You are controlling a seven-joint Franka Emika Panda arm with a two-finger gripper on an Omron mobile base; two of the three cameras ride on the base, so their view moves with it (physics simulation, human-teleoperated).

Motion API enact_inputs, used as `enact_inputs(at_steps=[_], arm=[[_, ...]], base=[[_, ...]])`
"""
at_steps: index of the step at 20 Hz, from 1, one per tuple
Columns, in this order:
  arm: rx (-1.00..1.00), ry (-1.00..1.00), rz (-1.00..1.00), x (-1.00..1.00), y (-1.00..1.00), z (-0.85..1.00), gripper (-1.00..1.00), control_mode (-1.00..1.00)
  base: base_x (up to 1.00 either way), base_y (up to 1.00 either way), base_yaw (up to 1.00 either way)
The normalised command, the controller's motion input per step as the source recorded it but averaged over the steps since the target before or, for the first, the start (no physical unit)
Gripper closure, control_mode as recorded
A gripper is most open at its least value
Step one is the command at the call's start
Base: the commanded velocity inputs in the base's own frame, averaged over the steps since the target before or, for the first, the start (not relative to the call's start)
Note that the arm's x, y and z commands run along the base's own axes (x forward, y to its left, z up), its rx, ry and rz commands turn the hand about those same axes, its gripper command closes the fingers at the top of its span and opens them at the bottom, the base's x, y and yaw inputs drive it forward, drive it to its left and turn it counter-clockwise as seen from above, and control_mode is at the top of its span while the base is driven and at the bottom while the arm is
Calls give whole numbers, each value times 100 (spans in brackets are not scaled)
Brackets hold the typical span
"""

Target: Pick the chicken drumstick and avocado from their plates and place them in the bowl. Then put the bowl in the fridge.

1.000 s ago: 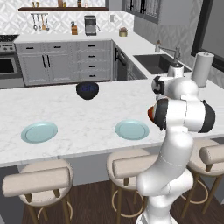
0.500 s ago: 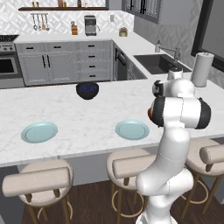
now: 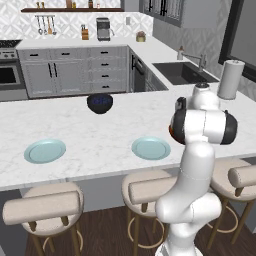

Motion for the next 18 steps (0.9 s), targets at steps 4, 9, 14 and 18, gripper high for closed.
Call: enact_inputs(at_steps=[4,9,14,18], arm=[[0,0,0,5,-20,-22,100,-100],[0,0,0,0,-11,-18,100,-100],[0,0,0,0,0,-19,100,-100],[0,0,0,8,0,-17,100,-100]], base=[[0,0,0],[0,0,0],[0,0,0],[0,0,0]])
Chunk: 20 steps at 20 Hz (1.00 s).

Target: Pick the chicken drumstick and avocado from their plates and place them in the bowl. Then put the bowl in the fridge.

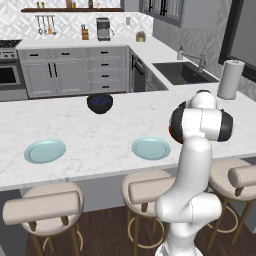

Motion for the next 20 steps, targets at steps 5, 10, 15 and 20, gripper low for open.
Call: enact_inputs(at_steps=[5,10,15,20], arm=[[0,1,0,28,0,-4,100,-100],[0,5,0,42,0,0,100,-100],[0,3,0,6,0,0,100,-100],[0,0,0,-5,0,5,100,-100]], base=[[0,0,0],[0,0,0],[0,0,0],[0,0,0]])
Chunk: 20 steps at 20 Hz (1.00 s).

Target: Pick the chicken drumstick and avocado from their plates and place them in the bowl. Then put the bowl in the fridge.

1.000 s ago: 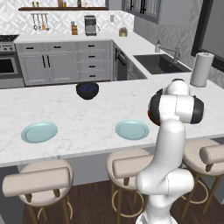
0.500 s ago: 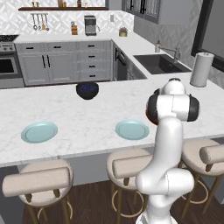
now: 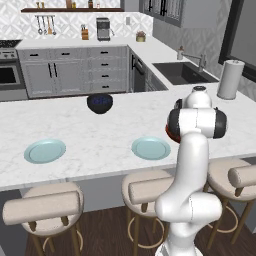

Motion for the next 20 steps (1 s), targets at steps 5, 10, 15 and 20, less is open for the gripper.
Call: enact_inputs(at_steps=[5,10,15,20], arm=[[0,0,0,-4,3,6,100,-100],[0,0,-1,0,27,0,100,-100],[0,0,-2,5,28,0,100,-100],[0,2,0,21,0,-19,100,-100]], base=[[0,0,0],[0,0,0],[0,0,0],[0,0,0]])
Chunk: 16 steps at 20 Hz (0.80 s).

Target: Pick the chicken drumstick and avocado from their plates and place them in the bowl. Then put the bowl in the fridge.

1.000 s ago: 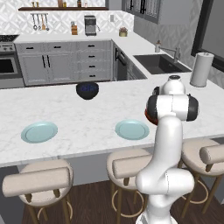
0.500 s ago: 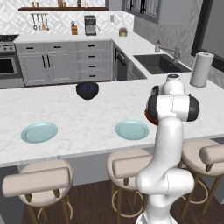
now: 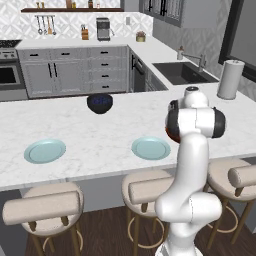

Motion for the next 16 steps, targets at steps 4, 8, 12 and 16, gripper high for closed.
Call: enact_inputs(at_steps=[4,8,12,16], arm=[[0,4,0,5,1,-22,-100,-100],[0,1,0,0,-2,-6,-100,-100],[0,0,0,-4,-4,2,-100,-100],[0,-2,0,-19,0,18,-100,-100]], base=[[0,0,0],[0,0,0],[0,0,0],[0,0,0]])
